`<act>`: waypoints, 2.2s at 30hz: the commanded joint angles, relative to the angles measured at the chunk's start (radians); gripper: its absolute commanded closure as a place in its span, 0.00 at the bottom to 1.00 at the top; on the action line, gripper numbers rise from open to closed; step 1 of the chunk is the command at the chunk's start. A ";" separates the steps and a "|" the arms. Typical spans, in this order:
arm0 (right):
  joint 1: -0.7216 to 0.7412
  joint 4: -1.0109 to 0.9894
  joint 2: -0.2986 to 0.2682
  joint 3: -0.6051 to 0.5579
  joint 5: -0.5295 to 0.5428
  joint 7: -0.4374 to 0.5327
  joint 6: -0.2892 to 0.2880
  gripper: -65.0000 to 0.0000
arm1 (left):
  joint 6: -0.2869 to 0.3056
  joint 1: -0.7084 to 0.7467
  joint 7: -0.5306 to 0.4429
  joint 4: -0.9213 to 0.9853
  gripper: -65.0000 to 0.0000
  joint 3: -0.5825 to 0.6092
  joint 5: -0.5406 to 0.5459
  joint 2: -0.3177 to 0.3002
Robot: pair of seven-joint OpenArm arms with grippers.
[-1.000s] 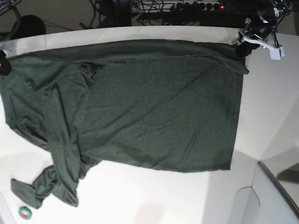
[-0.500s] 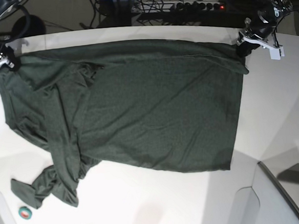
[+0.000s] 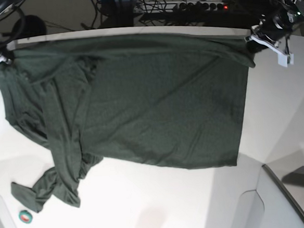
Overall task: Layout the t-shirt on the table in an organized manner, then fold the t-shirt properly
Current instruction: 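Lift both held corners and drag the shirt toward the robot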
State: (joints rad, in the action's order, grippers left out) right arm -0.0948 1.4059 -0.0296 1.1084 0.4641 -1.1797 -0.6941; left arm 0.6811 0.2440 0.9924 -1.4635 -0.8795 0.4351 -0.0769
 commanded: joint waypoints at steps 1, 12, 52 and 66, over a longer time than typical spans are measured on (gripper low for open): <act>0.007 0.059 -0.003 0.000 0.018 -0.006 -0.004 0.99 | -0.018 -0.004 0.001 -0.046 1.00 -0.002 0.012 -0.011; 0.066 0.292 -0.002 -0.007 0.014 -0.173 0.101 1.00 | -0.079 -0.048 0.148 -0.250 1.00 -0.002 0.011 -0.019; -0.038 0.000 -0.016 0.005 0.012 0.045 0.107 0.63 | -0.099 0.068 0.058 -0.084 1.00 0.007 -0.048 -0.008; -0.038 0.010 -0.016 0.006 0.012 0.047 0.107 0.49 | -0.157 0.064 0.056 -0.165 0.58 0.007 -0.186 0.029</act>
State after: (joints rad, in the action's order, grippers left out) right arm -0.1337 1.3949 -0.0299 1.1088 0.4641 -1.1439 -0.5858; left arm 0.5232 0.3099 1.0588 -1.6081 -0.8688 0.2405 -0.0364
